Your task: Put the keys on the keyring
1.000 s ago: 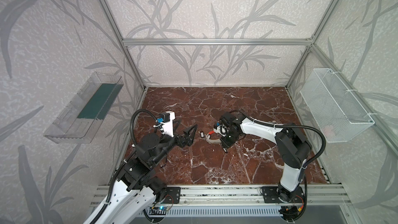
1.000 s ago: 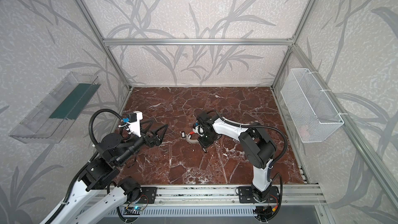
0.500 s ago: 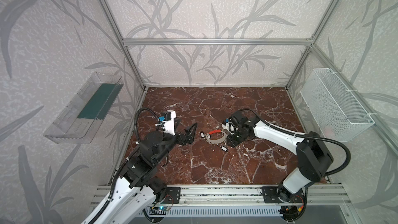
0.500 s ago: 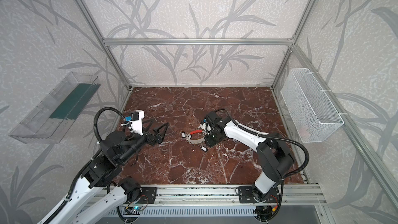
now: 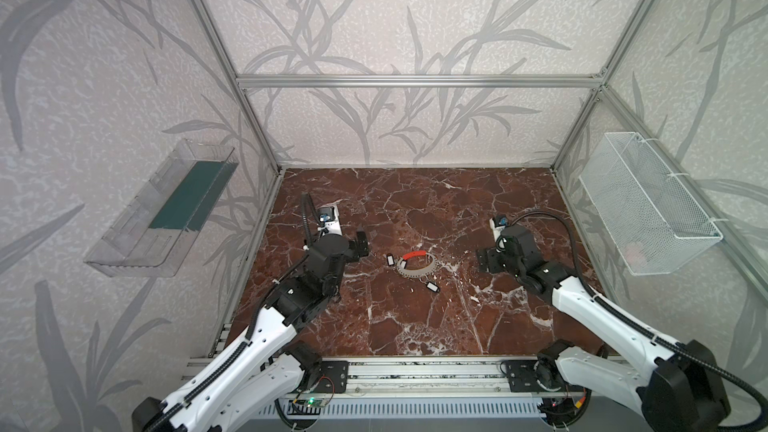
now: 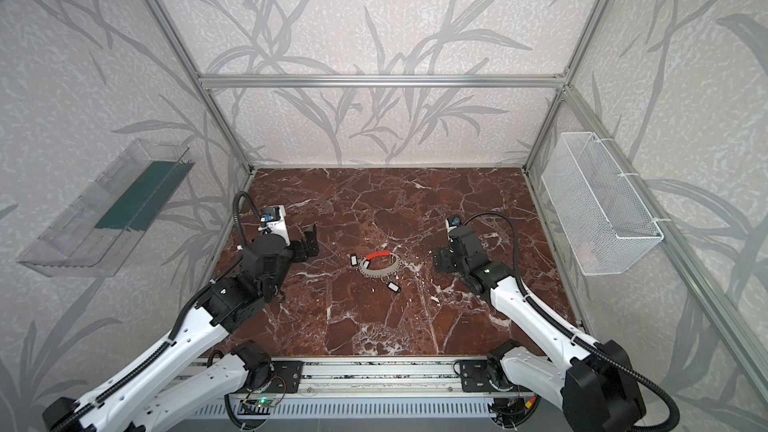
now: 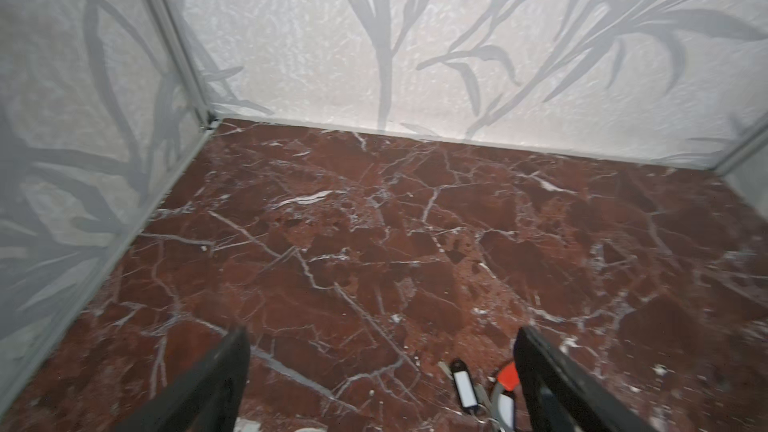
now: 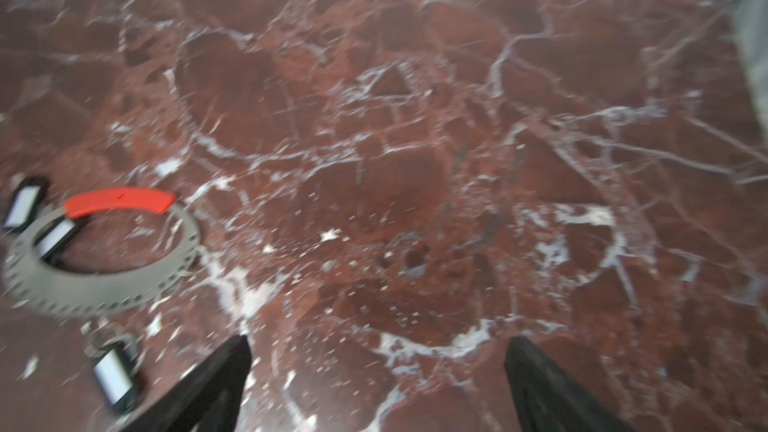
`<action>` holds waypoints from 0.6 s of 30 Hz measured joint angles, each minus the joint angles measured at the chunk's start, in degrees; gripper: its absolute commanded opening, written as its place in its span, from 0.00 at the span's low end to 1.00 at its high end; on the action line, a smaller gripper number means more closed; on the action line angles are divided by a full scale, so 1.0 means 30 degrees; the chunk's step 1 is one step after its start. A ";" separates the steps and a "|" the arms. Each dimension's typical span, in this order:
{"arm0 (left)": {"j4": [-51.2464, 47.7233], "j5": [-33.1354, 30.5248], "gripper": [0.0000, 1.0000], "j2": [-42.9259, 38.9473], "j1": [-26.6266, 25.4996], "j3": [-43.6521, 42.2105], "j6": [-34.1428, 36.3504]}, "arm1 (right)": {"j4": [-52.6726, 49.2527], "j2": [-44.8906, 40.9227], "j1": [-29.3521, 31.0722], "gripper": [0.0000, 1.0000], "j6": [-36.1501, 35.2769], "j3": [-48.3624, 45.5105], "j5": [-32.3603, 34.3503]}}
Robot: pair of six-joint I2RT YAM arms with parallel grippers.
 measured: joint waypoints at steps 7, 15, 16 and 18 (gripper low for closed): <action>0.3162 -0.2484 0.99 0.4721 0.3519 -0.1843 0.2550 | 0.6841 0.1581 -0.1712 0.99 -0.2200 -0.2426 0.3228; 0.8633 -0.2652 0.99 1.0491 0.7162 -0.3009 0.4007 | 1.4637 0.7817 -0.2681 0.99 -0.4422 -0.3293 0.5013; 0.9537 -0.2659 0.99 1.1060 0.7286 -0.3184 0.4342 | 1.5373 0.8327 -0.2827 0.99 -0.4626 -0.3337 0.4925; 1.0914 -0.2506 0.99 1.1876 0.7424 -0.3417 0.5020 | 1.6808 0.9122 -0.3177 0.99 -0.4852 -0.3337 0.4648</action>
